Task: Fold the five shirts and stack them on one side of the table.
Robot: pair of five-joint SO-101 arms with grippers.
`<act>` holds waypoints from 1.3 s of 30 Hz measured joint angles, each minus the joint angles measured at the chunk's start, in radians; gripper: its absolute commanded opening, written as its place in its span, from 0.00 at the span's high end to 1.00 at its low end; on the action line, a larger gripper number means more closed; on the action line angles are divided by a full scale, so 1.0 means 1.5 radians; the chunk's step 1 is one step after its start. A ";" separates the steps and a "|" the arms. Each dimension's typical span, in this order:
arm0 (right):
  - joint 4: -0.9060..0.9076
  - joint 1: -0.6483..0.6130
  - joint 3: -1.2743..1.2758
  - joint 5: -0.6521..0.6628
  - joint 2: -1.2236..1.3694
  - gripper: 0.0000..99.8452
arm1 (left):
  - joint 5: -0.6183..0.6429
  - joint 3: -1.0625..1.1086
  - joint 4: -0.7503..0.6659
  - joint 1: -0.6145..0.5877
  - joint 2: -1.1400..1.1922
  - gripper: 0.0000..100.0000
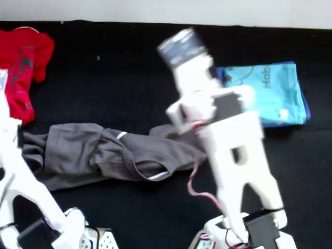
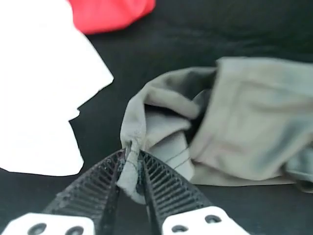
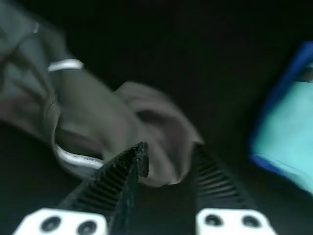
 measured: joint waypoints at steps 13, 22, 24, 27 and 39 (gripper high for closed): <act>-0.135 -0.206 0.097 -0.085 0.243 0.71 | -0.016 0.041 -0.011 -0.041 0.126 0.99; 0.037 -0.286 -0.324 -0.097 0.512 0.71 | -0.016 0.041 -0.011 -0.041 0.132 0.99; 0.055 -0.295 -0.390 -0.097 0.569 0.72 | -0.016 0.041 -0.011 -0.043 0.132 0.99; 0.079 -0.298 -0.456 -0.097 0.654 0.85 | -0.016 0.041 -0.011 -0.048 0.132 0.99; 0.185 -0.091 -0.688 -0.096 0.778 0.99 | -0.016 0.043 -0.011 -0.047 0.132 0.99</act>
